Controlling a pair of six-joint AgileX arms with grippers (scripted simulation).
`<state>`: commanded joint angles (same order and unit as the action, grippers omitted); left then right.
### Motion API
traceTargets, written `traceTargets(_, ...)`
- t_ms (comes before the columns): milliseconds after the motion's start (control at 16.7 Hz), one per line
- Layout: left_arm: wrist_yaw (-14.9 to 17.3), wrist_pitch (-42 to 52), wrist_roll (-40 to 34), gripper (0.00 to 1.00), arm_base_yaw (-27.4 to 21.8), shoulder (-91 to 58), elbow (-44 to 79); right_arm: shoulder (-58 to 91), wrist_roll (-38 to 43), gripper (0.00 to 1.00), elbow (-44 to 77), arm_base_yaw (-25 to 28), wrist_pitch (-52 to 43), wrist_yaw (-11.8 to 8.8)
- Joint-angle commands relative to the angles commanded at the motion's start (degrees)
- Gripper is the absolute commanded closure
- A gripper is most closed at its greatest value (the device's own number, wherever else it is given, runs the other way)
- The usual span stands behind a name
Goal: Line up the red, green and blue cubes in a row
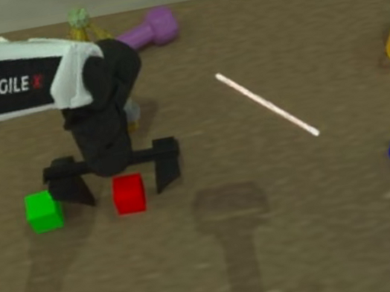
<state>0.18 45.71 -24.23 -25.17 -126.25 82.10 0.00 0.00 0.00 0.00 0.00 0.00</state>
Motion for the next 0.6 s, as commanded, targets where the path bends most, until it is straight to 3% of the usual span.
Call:
traceTargets(240, 0.0, -0.44, -0.01, 0.0, -0.01, -0.3, -0.28, 0.0, 0.0, 0.0, 0.0, 0.0, 0.0, 0.0)
traceTargets(600, 0.0, -0.44, -0.01, 0.45, -0.01, -0.3, -0.28, 0.0, 0.0, 0.0, 0.0, 0.0, 0.0, 0.0)
